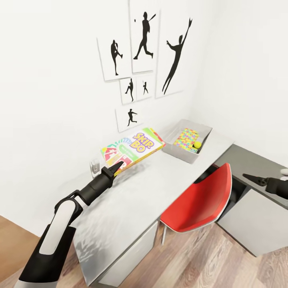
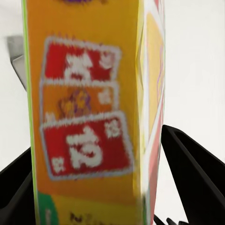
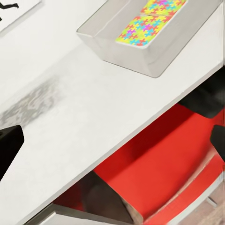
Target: Put all the toys in the child's room - the three board games (two on the bed and one on the table), the two jigsaw puzzles on the table, and the tennis ball on the table - inside the toy box on the table in the child's room.
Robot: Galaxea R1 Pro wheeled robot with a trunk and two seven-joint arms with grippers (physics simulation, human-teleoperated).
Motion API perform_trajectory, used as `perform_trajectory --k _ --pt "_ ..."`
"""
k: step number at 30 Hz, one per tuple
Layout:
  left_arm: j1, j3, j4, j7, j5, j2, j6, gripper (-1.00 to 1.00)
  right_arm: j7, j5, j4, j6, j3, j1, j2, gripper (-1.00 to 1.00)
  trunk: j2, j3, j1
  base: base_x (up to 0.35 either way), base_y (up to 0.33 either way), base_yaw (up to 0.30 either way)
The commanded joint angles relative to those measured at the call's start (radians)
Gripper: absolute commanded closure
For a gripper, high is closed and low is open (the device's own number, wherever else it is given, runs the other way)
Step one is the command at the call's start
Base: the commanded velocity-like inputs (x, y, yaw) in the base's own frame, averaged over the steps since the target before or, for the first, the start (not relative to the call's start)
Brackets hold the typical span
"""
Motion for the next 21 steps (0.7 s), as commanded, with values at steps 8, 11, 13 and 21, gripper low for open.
perform_trajectory --k 8,11,13,21 --pt "0.002 0.002 0.0 -0.003 0.003 0.005 0.006 1.0 0.007 0.006 -0.001 0.007 0.0 -0.001 0.0 -1.0 -0.002 0.01 0.001 0.0 0.0 -0.104" --pt "0.007 0.003 0.0 -0.004 0.003 0.006 0.007 1.0 0.007 0.006 -0.001 0.007 0.0 -0.001 0.0 -1.0 -0.002 0.015 0.001 0.0 0.0 -0.095" --pt "0.013 0.005 0.0 -0.004 0.003 0.007 0.007 1.0 0.007 0.006 0.0 0.007 -0.001 -0.001 0.0 -1.0 -0.002 0.018 0.001 0.0 0.0 -0.064" --pt "0.017 0.005 0.0 -0.004 0.003 0.009 0.007 1.0 0.007 0.006 -0.001 0.007 0.0 -0.001 0.0 -1.0 -0.002 0.03 0.001 0.0 0.0 -0.073"
